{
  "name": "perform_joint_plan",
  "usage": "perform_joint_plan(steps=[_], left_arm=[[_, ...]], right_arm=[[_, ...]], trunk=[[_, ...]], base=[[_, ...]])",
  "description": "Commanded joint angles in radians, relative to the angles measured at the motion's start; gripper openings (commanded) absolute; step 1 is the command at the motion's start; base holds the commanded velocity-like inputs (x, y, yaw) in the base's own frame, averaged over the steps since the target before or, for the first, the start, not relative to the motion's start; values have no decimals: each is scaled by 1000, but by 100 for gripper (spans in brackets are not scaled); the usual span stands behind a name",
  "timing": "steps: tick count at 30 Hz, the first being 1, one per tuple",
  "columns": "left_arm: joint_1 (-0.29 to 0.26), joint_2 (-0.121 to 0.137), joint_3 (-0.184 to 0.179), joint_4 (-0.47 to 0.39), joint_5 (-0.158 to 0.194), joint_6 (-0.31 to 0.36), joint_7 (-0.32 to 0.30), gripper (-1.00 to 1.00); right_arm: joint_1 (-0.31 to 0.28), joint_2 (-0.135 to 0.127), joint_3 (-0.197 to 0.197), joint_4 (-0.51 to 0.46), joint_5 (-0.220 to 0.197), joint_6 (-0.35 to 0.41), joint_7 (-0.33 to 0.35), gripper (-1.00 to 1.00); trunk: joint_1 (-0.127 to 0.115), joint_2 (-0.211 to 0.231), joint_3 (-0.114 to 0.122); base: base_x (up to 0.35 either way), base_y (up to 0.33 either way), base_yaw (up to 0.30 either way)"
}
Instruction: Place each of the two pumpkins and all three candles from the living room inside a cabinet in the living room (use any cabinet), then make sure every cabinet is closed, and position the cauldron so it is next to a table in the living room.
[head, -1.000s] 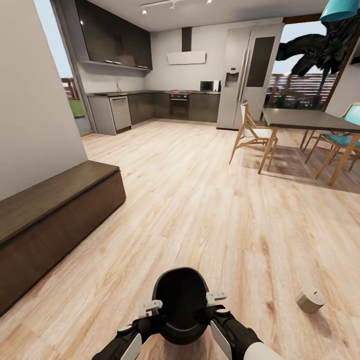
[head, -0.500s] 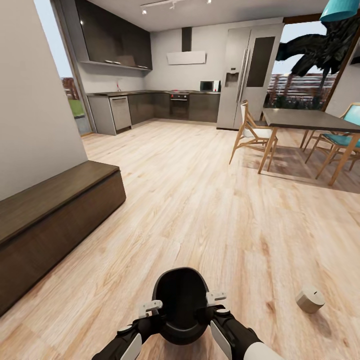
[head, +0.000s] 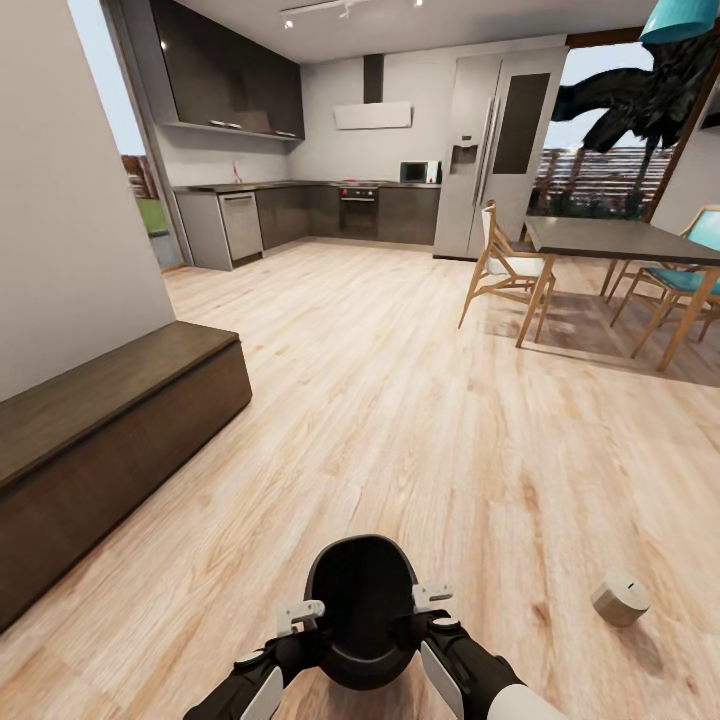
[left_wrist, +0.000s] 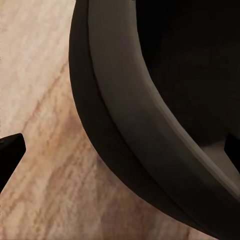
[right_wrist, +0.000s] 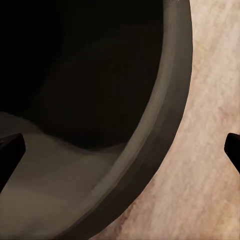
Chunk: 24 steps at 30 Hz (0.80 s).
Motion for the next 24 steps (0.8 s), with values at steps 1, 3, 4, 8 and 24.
perform_joint_plan(steps=[1, 3, 4, 8, 24], left_arm=[[0, 1, -3, -1, 4, 4, 2, 100], [0, 1, -3, -1, 4, 4, 2, -100], [0, 1, -3, -1, 4, 3, 2, -100], [0, 1, -3, 0, 7, -26, 2, -100], [0, 0, -4, 16, 5, -37, 2, -100]], right_arm=[[0, -1, 9, -2, -10, 5, -8, 100], [0, -1, 9, -2, -10, 5, -8, 100], [0, -1, 9, -2, -10, 5, -8, 100], [0, -1, 9, -2, -10, 5, -8, 100], [0, -1, 9, -2, -10, 11, -8, 100]], trunk=[[0, 0, -1], [0, 0, -1], [0, 0, -1], [0, 0, -1], [0, 0, -1]], base=[[0, 0, 0], [0, 0, 0], [0, 0, 0], [0, 0, 0], [0, 0, 0]])
